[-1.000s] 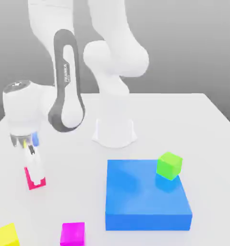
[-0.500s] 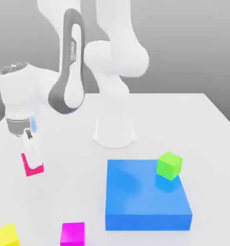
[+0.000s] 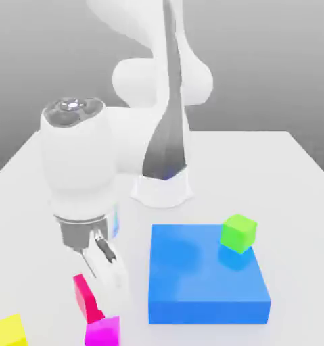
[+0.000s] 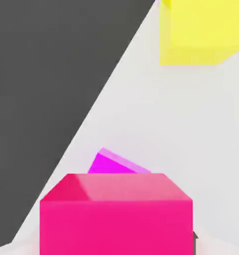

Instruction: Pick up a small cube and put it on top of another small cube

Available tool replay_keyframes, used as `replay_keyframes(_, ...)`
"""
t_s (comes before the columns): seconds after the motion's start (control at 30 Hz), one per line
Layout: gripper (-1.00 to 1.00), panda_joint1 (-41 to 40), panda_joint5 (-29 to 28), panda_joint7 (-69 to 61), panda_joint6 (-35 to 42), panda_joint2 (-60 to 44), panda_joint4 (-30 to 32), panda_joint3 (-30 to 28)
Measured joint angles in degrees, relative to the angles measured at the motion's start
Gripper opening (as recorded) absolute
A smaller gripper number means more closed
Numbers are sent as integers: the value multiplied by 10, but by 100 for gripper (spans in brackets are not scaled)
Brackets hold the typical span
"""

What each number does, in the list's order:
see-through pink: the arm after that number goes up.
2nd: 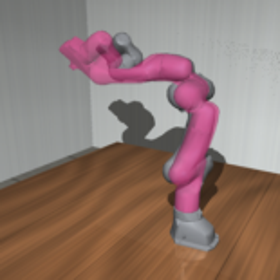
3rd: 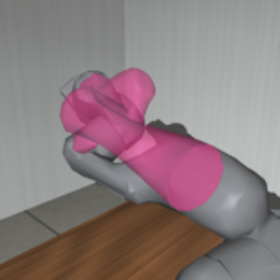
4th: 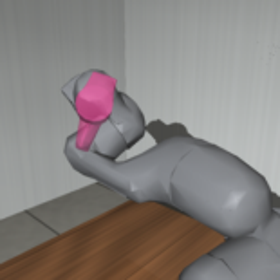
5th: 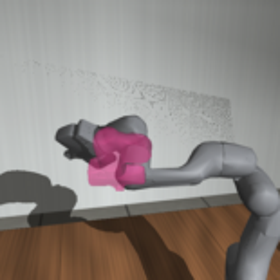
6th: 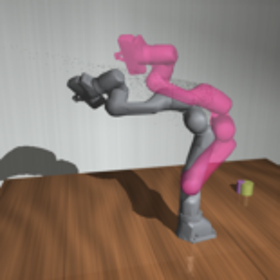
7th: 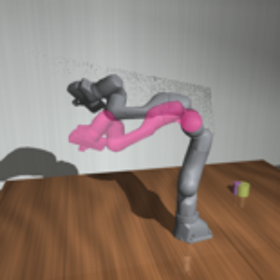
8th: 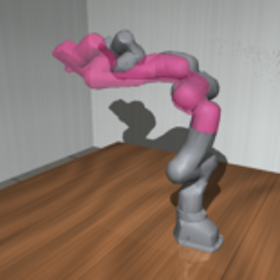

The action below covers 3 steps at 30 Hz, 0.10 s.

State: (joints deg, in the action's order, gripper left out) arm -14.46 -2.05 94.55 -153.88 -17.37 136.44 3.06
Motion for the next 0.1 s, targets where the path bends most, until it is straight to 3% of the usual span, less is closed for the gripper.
replay_keyframes(0.1,100,0,0,0,0,0,0,0)
